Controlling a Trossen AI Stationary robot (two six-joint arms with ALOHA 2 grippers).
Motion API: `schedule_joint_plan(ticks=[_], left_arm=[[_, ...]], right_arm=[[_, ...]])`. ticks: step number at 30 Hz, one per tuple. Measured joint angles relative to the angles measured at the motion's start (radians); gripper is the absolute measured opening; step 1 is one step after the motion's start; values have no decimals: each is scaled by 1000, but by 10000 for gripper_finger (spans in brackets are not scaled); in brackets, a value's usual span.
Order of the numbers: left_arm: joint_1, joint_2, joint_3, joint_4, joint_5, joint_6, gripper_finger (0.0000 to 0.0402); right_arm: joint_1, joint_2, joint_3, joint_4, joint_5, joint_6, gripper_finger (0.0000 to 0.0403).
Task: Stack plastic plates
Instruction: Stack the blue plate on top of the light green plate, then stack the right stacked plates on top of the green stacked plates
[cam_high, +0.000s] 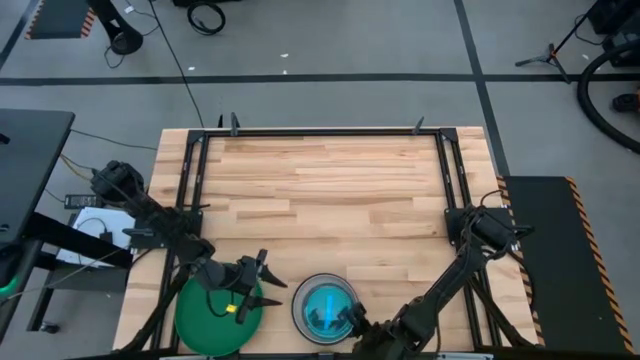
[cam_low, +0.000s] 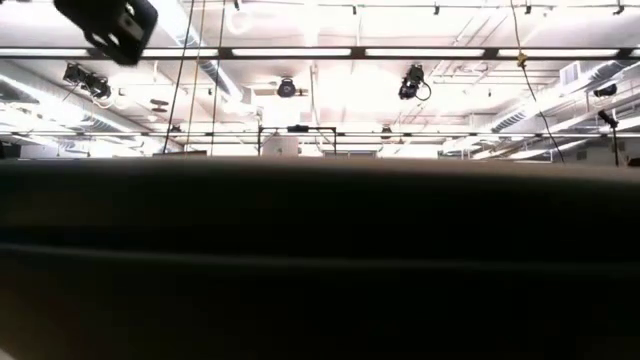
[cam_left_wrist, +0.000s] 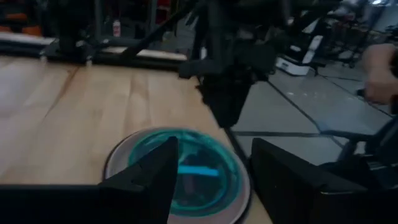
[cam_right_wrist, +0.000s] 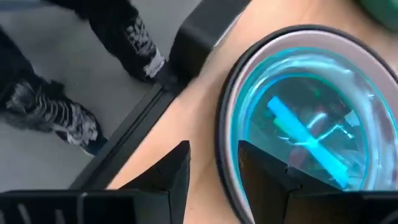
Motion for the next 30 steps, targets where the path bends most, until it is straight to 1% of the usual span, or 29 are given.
schedule_joint_plan(ticks=[4, 8, 10, 12, 15, 18, 20, 21, 23, 24, 25, 27, 29, 30], left_arm=[[-32, -1, 0, 28, -1, 34, 200], [-47, -2, 0, 83, -13, 64, 199], [-47, -2, 0, 83, -47, 65, 199], [-46, -2, 0, 83, -85, 73, 199], [-46, -2, 0, 83, -118, 78, 199], [-39, -10, 0, 66, -161, 52, 199], [-38, -41, 0, 7, -209, 9, 199], [-37, -65, 0, -48, -242, -23, 199], [-35, -112, 0, -191, -304, -111, 199], [-27, -132, 0, -276, -315, -170, 199], [-14, -145, 0, -352, -309, -242, 199], [25, -147, 0, -474, -245, -376, 204], [64, -119, 0, -526, -158, -462, 217], [82, -97, 0, -524, -122, -471, 226]], right_arm=[[13, 0, -42, 17, -1, -50, 144], [-10, 0, -102, 47, 20, -62, 153], [-25, 0, -130, 71, 47, -92, 161], [-37, 2, -147, 80, 96, -125, 169], [-60, 2, -146, 105, 166, -148, 176], [-85, 2, -146, 98, 172, -148, 178], [-97, 2, -146, 99, 172, -146, 178], [-101, 2, -146, 100, 171, -145, 177], [-106, 1, -144, 93, 168, -144, 177], [-106, 0, -137, 88, 168, -145, 177], [-104, -1, -127, 85, 169, -144, 177], [-93, -10, -108, 84, 189, -146, 178], [-80, -16, -85, 82, 215, -149, 178], [-74, -18, -77, 75, 230, -149, 178]])
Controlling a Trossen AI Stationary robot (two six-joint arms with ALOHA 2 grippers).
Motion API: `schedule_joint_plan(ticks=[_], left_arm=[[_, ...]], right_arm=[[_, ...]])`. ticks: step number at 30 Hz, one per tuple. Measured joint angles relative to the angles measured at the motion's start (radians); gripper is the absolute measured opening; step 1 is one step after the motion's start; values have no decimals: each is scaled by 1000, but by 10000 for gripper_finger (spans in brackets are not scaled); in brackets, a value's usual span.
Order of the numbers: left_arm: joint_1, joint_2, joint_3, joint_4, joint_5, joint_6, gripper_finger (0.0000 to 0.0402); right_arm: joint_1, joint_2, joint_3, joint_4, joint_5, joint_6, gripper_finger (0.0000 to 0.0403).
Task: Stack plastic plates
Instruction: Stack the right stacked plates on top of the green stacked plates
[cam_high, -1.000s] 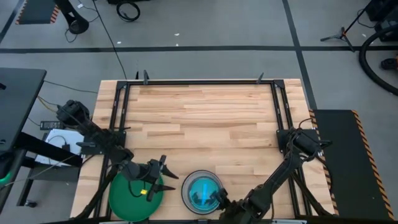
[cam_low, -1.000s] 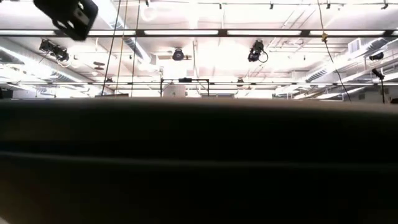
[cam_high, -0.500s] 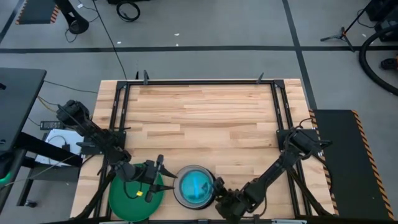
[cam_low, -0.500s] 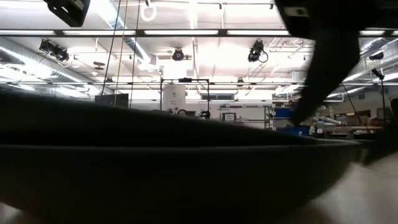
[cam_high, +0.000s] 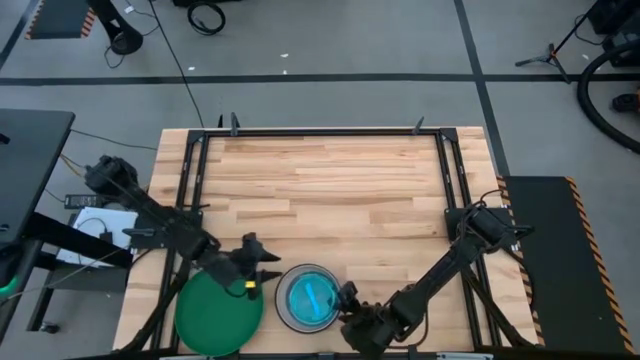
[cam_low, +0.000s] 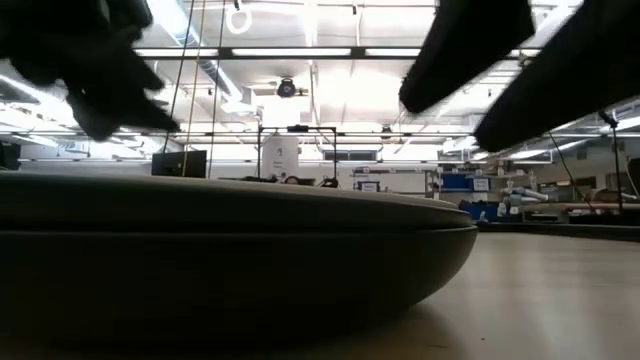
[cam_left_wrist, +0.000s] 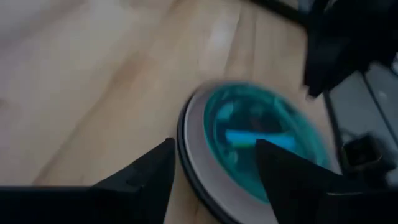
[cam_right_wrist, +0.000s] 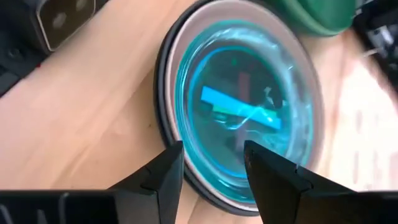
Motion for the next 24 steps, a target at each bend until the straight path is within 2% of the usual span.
schedule_joint_plan(ticks=[2, 7, 10, 13, 15, 20, 24], left_arm=[[24, 40, 0, 17, 35, 7, 248], [72, 120, 0, 60, 43, 68, 301], [90, 151, 22, 59, 36, 100, 307], [85, 179, 93, 50, 30, 129, 299], [85, 187, 147, -25, 36, 120, 294], [111, 202, 274, -366, 38, 19, 291], [117, 201, 303, -428, 43, -68, 291]], right_arm=[[13, -2, 22, -25, 35, 1, 178], [44, -28, 82, -93, 167, 9, 178], [47, -62, 86, -146, 224, 70, 177], [26, -123, 87, -224, 273, 181, 177], [-1, -168, 88, -290, 294, 269, 177], [-118, -271, 83, -435, 291, 473, 177], [-224, -339, 26, -433, 218, 485, 177]])
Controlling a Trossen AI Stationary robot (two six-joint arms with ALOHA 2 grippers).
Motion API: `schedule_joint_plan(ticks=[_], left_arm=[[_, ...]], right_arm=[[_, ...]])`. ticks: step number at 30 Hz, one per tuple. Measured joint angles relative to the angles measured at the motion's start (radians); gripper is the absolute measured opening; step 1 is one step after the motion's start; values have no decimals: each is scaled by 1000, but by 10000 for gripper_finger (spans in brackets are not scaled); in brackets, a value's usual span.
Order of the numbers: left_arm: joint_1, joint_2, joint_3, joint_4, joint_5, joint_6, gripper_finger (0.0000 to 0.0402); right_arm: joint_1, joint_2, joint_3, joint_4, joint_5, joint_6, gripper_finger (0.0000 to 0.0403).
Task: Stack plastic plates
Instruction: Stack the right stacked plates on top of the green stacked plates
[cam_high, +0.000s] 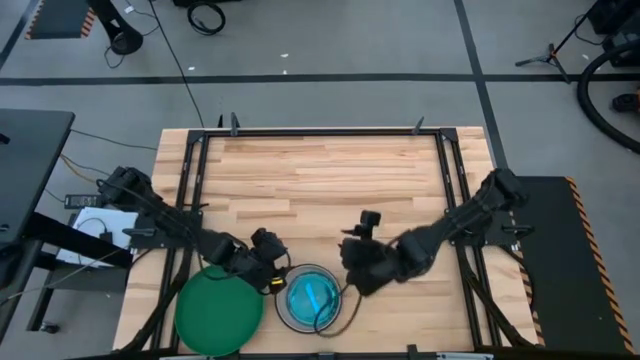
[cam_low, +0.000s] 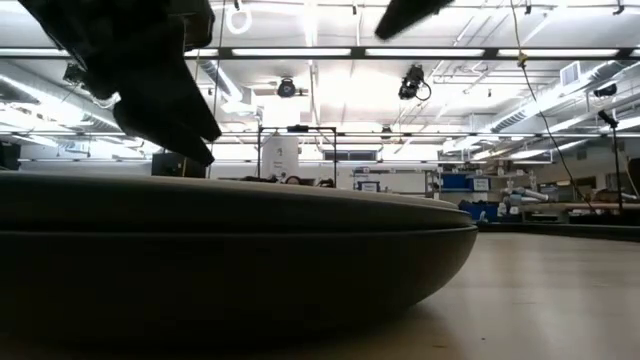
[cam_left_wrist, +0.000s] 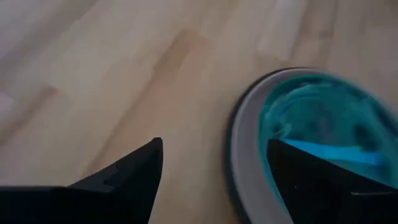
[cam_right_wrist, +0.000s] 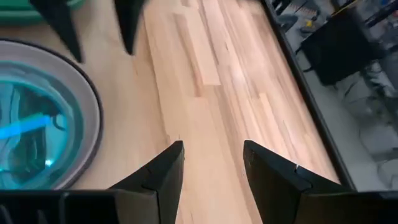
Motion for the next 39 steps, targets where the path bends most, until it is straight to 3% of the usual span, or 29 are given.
schedule_joint_plan(ticks=[8, 11, 14, 17, 21, 30, 39], left_arm=[[-16, -25, 1, -120, 47, -244, 291], [-23, -30, 0, -109, 53, -221, 291], [-55, -25, 1, 29, 52, -119, 290], [-79, -10, 1, 116, 49, -110, 290], [-92, -10, 1, 42, 22, -111, 290], [-91, -10, 0, -27, 27, -155, 290], [-106, -10, -65, -18, 14, -247, 291]], right_arm=[[-89, -117, -240, 234, -102, -34, 197], [-107, -162, -339, 348, -144, -30, 219], [-116, -198, -389, 387, -188, -25, 245], [-99, -232, -402, 384, -251, -15, 270], [-57, -273, -402, 395, -309, -45, 291], [9, -298, -402, 441, -257, -170, 292], [26, -260, -402, 417, -256, -91, 291]])
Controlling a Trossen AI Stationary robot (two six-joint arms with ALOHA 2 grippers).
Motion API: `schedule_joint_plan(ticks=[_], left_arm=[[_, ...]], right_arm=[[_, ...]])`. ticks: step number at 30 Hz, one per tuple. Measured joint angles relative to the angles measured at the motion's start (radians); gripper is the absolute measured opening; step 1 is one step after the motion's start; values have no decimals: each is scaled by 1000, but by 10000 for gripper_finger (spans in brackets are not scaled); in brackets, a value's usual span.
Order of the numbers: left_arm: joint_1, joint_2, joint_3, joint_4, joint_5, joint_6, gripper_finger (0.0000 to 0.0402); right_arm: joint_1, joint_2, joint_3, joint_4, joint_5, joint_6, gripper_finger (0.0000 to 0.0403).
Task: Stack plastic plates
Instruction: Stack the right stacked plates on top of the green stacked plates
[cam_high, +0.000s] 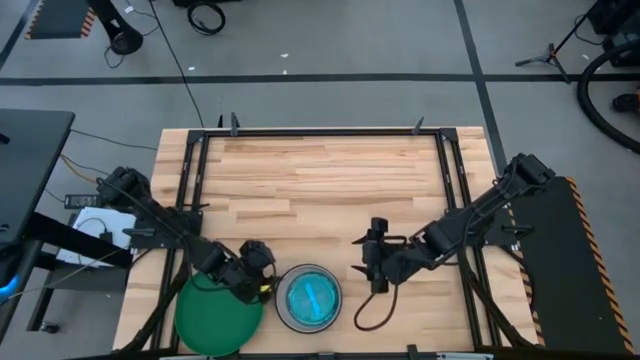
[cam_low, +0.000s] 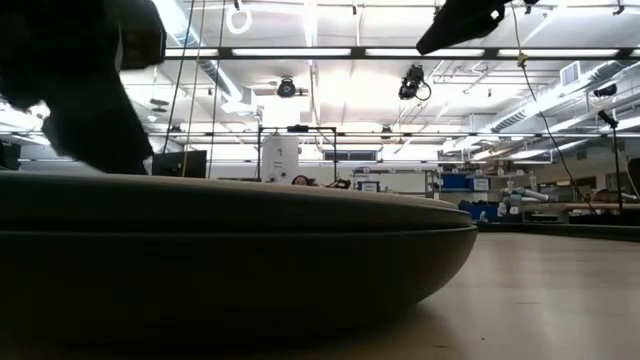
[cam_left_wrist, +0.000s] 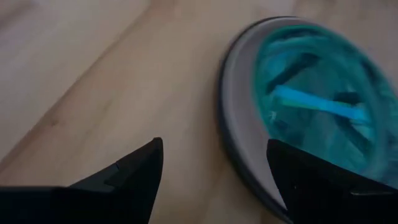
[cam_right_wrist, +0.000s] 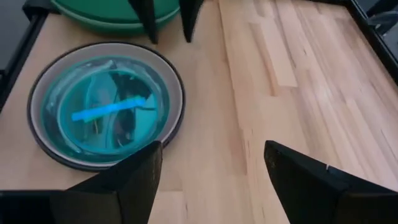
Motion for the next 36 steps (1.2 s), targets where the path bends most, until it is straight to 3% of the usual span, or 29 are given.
schedule_joint_plan(ticks=[4, 13, 31, 36], left_arm=[[1, 10, -54, 50, -19, -18, 291], [0, 43, -76, 155, -15, 110, 291], [-16, 90, -77, 244, 16, 52, 291], [-1, 144, -75, 274, 70, 2, 290]], right_arm=[[21, 2, 0, -5, 26, -27, 291], [33, 15, 0, -9, 36, 25, 291], [16, 15, 0, -9, 34, 92, 291], [23, 15, 0, 2, 21, 144, 291]])
